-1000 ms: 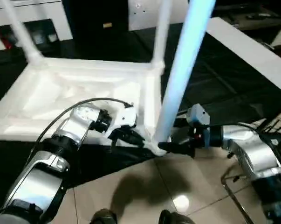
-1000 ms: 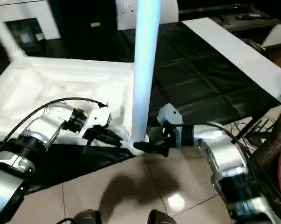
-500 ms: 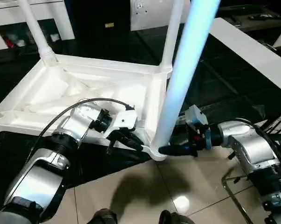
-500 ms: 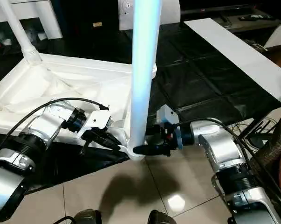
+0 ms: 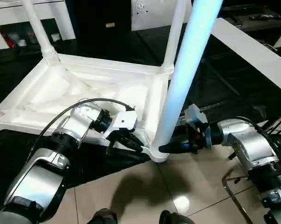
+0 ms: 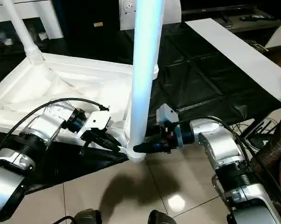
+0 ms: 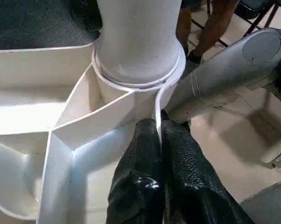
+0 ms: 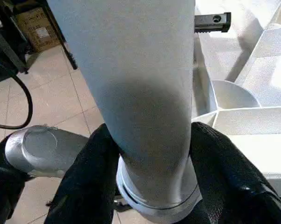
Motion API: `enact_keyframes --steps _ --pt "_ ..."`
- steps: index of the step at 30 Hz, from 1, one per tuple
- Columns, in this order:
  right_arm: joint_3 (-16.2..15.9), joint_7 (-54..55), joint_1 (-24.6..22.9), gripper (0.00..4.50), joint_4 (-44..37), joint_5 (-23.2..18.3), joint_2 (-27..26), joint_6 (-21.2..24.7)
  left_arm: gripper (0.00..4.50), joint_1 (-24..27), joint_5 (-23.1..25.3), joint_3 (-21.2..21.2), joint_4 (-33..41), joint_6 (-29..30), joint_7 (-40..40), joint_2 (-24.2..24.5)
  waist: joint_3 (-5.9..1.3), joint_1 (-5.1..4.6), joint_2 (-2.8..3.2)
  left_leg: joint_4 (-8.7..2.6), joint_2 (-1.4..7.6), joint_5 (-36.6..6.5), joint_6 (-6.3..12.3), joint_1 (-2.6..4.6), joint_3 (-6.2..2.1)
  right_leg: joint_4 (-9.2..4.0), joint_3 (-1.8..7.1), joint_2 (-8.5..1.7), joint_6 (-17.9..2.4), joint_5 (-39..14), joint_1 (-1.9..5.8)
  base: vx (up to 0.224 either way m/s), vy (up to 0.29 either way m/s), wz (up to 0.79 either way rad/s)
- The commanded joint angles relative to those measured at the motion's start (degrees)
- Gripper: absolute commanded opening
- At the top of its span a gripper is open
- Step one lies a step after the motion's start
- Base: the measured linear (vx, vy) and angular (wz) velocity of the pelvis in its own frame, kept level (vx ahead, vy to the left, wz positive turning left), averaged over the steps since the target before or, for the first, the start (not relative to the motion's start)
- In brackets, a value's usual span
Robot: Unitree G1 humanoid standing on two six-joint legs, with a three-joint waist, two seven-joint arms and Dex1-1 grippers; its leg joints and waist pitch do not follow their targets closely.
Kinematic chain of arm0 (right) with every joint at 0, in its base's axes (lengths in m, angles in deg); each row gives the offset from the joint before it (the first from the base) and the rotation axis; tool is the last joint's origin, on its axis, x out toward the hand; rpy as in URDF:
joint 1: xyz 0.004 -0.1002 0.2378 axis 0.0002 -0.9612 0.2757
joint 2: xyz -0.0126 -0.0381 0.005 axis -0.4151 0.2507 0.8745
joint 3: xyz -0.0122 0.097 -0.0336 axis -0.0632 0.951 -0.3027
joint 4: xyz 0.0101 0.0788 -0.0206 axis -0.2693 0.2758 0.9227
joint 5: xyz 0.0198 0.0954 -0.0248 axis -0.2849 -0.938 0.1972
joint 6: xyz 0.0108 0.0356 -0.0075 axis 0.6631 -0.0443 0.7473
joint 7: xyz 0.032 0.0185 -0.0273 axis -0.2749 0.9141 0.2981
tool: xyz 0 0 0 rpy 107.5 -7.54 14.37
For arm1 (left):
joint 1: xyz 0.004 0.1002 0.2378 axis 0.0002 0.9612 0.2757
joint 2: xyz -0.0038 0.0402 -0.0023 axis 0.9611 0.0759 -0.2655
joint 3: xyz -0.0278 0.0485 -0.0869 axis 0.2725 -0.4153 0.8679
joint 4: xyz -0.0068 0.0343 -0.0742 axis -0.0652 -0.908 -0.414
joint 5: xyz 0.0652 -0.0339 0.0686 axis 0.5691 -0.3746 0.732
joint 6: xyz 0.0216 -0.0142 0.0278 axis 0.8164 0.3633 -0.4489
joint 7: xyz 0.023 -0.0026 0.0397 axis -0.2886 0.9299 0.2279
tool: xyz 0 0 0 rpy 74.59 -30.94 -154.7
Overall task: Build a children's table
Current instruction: Rotate leg to tighten
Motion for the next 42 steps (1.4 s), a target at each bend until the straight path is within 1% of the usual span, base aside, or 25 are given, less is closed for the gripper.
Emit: enact_keyframes --steps 1,7,10,11,12,13,14,15,16,17,19,20,21,22,24,26,27,28,29,31,32,35,39,40,42 --pt "-0.8 -1.9 -0.1 1.96 -0.8 -0.5 0.1 -0.5 0.00 -0.1 2.3 -3.1 -0.9 -0.8 -1.3 -0.6 -4.91 -0.38 -0.55 -3.45 1.13 -7.9 5.51 -0.11 0.73 -3.28 2.91 -2.93 -12.7 -17.2 3.88 0.000 0.000 0.00" --pt "0.0 1.3 -3.5 1.96 -5.1 -1.7 -0.9 1.7 0.00 0.1 1.0 -0.9 -1.3 2.4 2.7 -2.4 -4.85 -0.12 -0.57 -3.52 1.16 -8.0 5.46 -0.05 0.73 -3.35 2.99 -2.91 -12.5 -17.5 3.87 0.000 0.000 0.00" --pt "0.3 4.7 -4.8 1.96 -6.4 -1.5 -2.2 3.0 0.00 -0.2 0.9 0.2 -1.6 4.7 6.0 -3.4 -4.46 0.03 -0.42 -3.69 1.09 -10.0 4.78 0.27 0.84 -4.11 2.98 -2.92 -11.2 -21.8 3.56 0.000 0.000 0.00" --pt "0.9 9.7 -5.9 1.96 -6.9 -0.3 -4.2 3.3 0.00 -0.7 0.4 1.5 -1.9 7.5 9.7 -4.8 -4.33 -0.20 -0.75 -3.84 1.13 -11.0 4.31 0.28 0.80 -4.13 3.00 -2.92 -10.7 -23.4 3.50 0.000 0.000 0.00" --pt "0.9 9.7 -5.9 1.96 -6.9 -0.3 -4.2 3.3 0.00 -0.7 0.4 1.5 -1.9 7.5 9.7 -4.8 -4.11 -0.23 -0.66 -3.95 1.07 -11.6 3.92 0.20 0.73 -4.27 2.93 -2.87 -10.2 -25.0 3.42 0.000 0.000 0.00" --pt "1.4 14.4 -6.6 1.96 -7.0 0.7 -6.3 3.6 0.00 -1.0 -0.1 2.7 -2.1 9.8 12.9 -6.2 -3.89 -0.47 -0.74 -4.10 0.85 -13.8 3.28 0.34 0.61 -4.98 2.66 -3.01 -8.4 -30.0 3.43 0.000 0.000 0.00" --pt "1.4 14.4 -6.6 1.95 -7.0 0.7 -6.3 3.6 0.00 -1.0 -0.1 2.7 -2.1 9.8 12.9 -6.2 -3.67 -0.61 -0.64 -4.04 0.64 -15.5 2.59 0.88 0.58 -5.70 2.53 -3.10 -6.8 -34.5 2.98 0.000 0.000 0.00" --pt "2.6 21.6 -6.7 1.94 -6.0 2.2 -9.7 4.2 0.00 -1.5 -1.0 4.7 -2.3 13.2 18.1 -8.4 -3.48 -1.25 -0.66 -4.01 0.55 -16.8 1.92 0.95 0.48 -6.03 2.42 -3.06 -5.6 -37.1 2.81 0.000 0.000 0.00" --pt "2.6 21.6 -6.7 1.94 -6.0 2.2 -9.7 4.2 0.00 -1.5 -1.0 4.7 -2.3 13.2 18.1 -8.4 -3.48 -1.25 -0.66 -4.01 0.55 -16.8 1.92 0.95 0.48 -6.03 2.42 -3.06 -5.6 -37.1 2.81 0.000 0.000 0.00" --pt "3.4 26.1 -6.6 1.94 -5.3 3.2 -12.0 4.7 0.00 -1.8 -1.7 6.0 -2.3 15.2 21.3 -9.8 -3.47 -1.94 -0.73 -4.03 0.27 -18.1 1.55 0.89 0.10 -6.71 1.89 -3.14 -3.8 -39.9 2.95 0.000 0.000 0.00" --pt "3.4 26.1 -6.6 1.93 -5.3 3.2 -12.0 4.7 0.00 -1.8 -1.7 6.0 -2.3 15.2 21.3 -9.8 -3.47 -2.79 -0.67 -4.15 0.17 -19.0 1.55 0.51 -0.13 -7.01 1.40 -2.96 -2.7 -40.1 3.20 0.000 0.000 0.00" --pt "5.2 33.1 -5.2 1.93 -3.5 3.7 -15.9 5.8 0.00 -2.5 -2.3 7.8 -3.0 17.7 26.8 -11.8 -3.49 -3.48 -0.69 -4.22 0.16 -18.6 1.87 0.20 -0.20 -6.84 1.33 -2.86 -2.9 -38.6 3.34 0.000 0.000 0.00" --pt "8.1 43.2 -2.2 1.93 0.0 3.9 -21.7 7.4 0.00 -4.0 -3.1 10.7 -4.8 20.1 36.3 -14.9 -3.47 -4.21 -0.30 -4.26 0.20 -19.5 1.27 0.08 -0.44 -6.95 0.87 -2.84 -3.3 -38.5 3.24 0.000 0.000 0.00" --pt "8.1 43.2 -2.2 1.93 0.0 3.9 -21.7 7.4 0.00 -4.0 -3.1 10.7 -4.8 20.1 36.3 -14.9 -3.46 -4.68 -0.17 -4.29 0.27 -20.7 0.77 0.11 -0.73 -6.96 0.49 -2.88 -3.3 -38.8 3.24 0.000 0.000 0.00" --pt "10.3 50.8 0.7 1.93 3.6 4.1 -25.5 7.6 0.00 -5.0 -3.2 12.3 -6.1 20.4 42.3 -16.8 -3.76 -5.66 -0.05 -4.37 0.36 -21.6 1.27 -0.12 -1.08 -7.17 0.02 -3.01 -3.2 -35.9 3.88 -0.023 0.052 -0.16" --pt "10.6 55.8 3.0 1.93 6.6 5.5 -27.6 6.7 0.00 -5.7 -2.6 12.9 -6.7 19.8 46.5 -18.2 -4.00 -6.31 0.25 -4.51 0.65 -20.9 2.35 -0.46 -1.19 -6.77 0.14 -3.17 -5.2 -30.4 4.13 -0.004 0.028 -0.06" --pt "11.6 59.8 4.4 1.93 8.5 6.3 -29.3 6.4 0.00 -6.1 -1.7 13.4 -6.9 19.0 49.7 -19.1 -4.11 -6.75 0.04 -4.48 0.56 -20.0 2.96 -0.28 -0.79 -6.55 0.60 -3.04 -7.4 -26.3 3.78 0.000 0.000 0.00" --pt "11.8 60.3 4.5 1.93 8.7 6.4 -29.5 6.4 0.00 -6.2 -1.6 13.4 -6.9 19.0 50.0 -19.2 -4.10 -6.96 -0.09 -4.36 0.45 -19.4 3.20 -0.31 -0.60 -6.30 0.91 -3.09 -8.3 -25.2 3.58 0.000 0.000 0.00" --pt "12.4 61.6 4.9 1.93 9.2 6.6 -30.3 5.8 0.00 -6.3 -1.0 13.4 -6.9 18.8 51.0 -19.4 -4.14 -6.84 -0.37 -4.28 0.16 -17.8 3.80 -0.33 -0.24 -6.30 1.11 -3.03 -8.8 -25.2 3.71 0.000 0.000 0.00" --pt "12.8 62.1 5.1 1.93 9.7 6.5 -30.9 4.8 0.00 -6.4 0.0 13.0 -7.0 18.0 51.8 -19.3 -4.33 -6.32 -0.28 -4.00 0.11 -14.5 4.89 -0.15 0.12 -6.16 1.50 -3.31 -9.4 -24.1 3.67 0.000 0.000 0.00" --pt "12.9 62.2 5.1 2.49 9.8 6.7 -31.3 4.3 0.00 -6.3 0.7 12.5 -7.0 17.2 51.6 -19.1 -4.34 -6.17 -0.35 -4.02 0.14 -13.5 5.26 -0.22 0.26 -6.08 1.60 -3.18 -9.6 -23.0 3.68 0.000 0.000 0.00" --pt "13.2 62.2 4.6 2.72 9.4 7.3 -31.9 4.2 0.00 -5.8 1.1 12.0 -6.4 16.5 49.9 -18.7 -4.62 -5.45 -0.50 -3.79 0.23 -9.0 6.71 -0.36 0.67 -5.00 2.05 -3.05 -11.1 -18.4 3.84 0.000 0.000 0.00" --pt "13.6 64.8 4.4 3.12 9.8 8.3 -31.8 2.3 0.00 -4.9 1.9 10.3 -6.3 13.5 46.1 -16.8 -4.93 -4.92 -0.41 -3.62 0.11 -6.9 6.72 -0.50 0.76 -4.65 2.17 -2.93 -11.1 -17.6 3.95 0.025 -0.040 0.00" --pt "14.1 65.0 3.9 3.16 9.1 8.2 -31.2 1.8 0.00 -4.1 2.0 9.0 -5.9 10.7 42.5 -15.4 -4.84 -4.81 -0.25 -3.68 0.19 -7.1 6.48 -0.55 0.67 -4.62 2.24 -3.02 -11.0 -18.2 3.87 0.000 0.000 0.00" --pt "14.7 64.8 2.9 3.22 7.7 7.8 -30.7 1.5 0.00 -3.4 2.3 8.3 -5.6 9.3 39.9 -14.2 -5.11 -4.77 -0.17 -3.63 0.21 -5.8 6.50 -0.56 0.69 -4.35 2.33 -2.87 -11.3 -15.9 4.00 0.000 0.000 0.00"
